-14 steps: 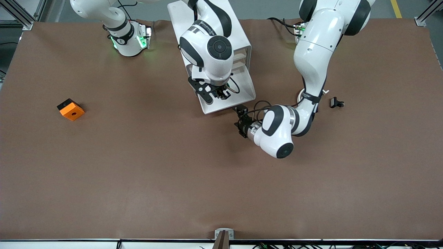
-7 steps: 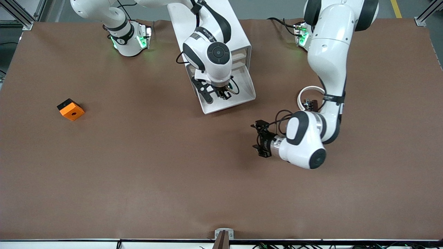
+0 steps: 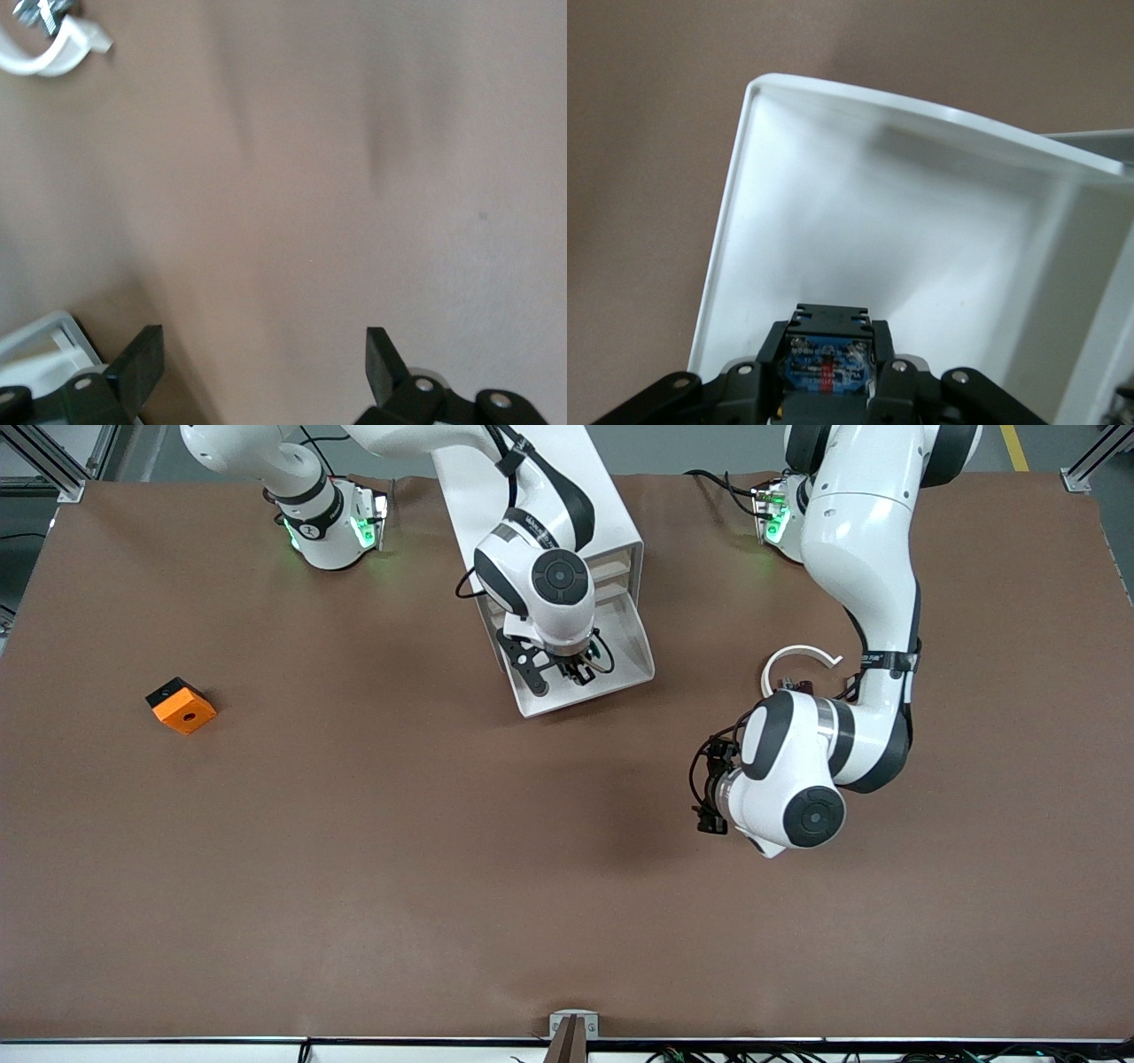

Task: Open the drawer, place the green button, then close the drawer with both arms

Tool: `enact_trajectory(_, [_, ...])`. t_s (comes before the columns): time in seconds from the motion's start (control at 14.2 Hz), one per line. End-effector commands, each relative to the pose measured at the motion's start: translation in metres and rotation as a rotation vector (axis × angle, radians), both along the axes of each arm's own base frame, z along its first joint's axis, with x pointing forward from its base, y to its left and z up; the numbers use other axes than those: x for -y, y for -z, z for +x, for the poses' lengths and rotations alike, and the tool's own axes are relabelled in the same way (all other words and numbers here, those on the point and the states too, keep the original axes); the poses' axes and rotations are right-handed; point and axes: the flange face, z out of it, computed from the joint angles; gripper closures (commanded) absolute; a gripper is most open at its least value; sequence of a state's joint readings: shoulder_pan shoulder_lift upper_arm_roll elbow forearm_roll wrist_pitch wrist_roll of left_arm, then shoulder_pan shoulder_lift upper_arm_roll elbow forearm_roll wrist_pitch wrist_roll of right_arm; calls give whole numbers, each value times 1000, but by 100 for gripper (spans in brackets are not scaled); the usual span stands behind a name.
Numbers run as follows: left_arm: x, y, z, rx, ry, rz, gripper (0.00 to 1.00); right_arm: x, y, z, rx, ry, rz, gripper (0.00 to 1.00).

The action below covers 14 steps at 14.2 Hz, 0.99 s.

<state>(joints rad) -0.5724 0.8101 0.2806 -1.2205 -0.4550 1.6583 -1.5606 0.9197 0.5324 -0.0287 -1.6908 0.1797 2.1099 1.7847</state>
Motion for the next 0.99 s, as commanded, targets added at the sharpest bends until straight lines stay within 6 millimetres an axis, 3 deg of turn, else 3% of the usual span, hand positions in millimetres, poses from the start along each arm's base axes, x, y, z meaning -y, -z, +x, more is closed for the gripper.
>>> enact_trajectory(0.0, [-1,-23,-6,46,272,-99,0,-5,11,-6,-9,22,3,73])
enact_trajectory(0.14, [4,-35,-15,65,395,-136,0,-6,11,-6,-9,20,4,68])
enact_trajectory(0.21, [3,-44,-19,83,463,-135,0,-5,11,-7,-11,20,2,45])
enact_trajectory(0.28, [1,-47,-23,90,525,-155,0,-6,10,-7,-13,20,2,5])
enact_trajectory(0.35, [-2,-52,-24,113,559,-178,0,-5,9,-7,-16,20,0,0])
enact_trajectory(0.49, [2,-53,-41,170,609,-214,0,-2,-7,-1,-19,22,2,0])
enact_trajectory(0.71, [6,-36,-67,252,714,-256,0,16,-80,26,-51,45,0,0])
enact_trajectory(0.92, [48,-12,-99,277,784,-257,0,52,-149,56,-91,74,-14,0])
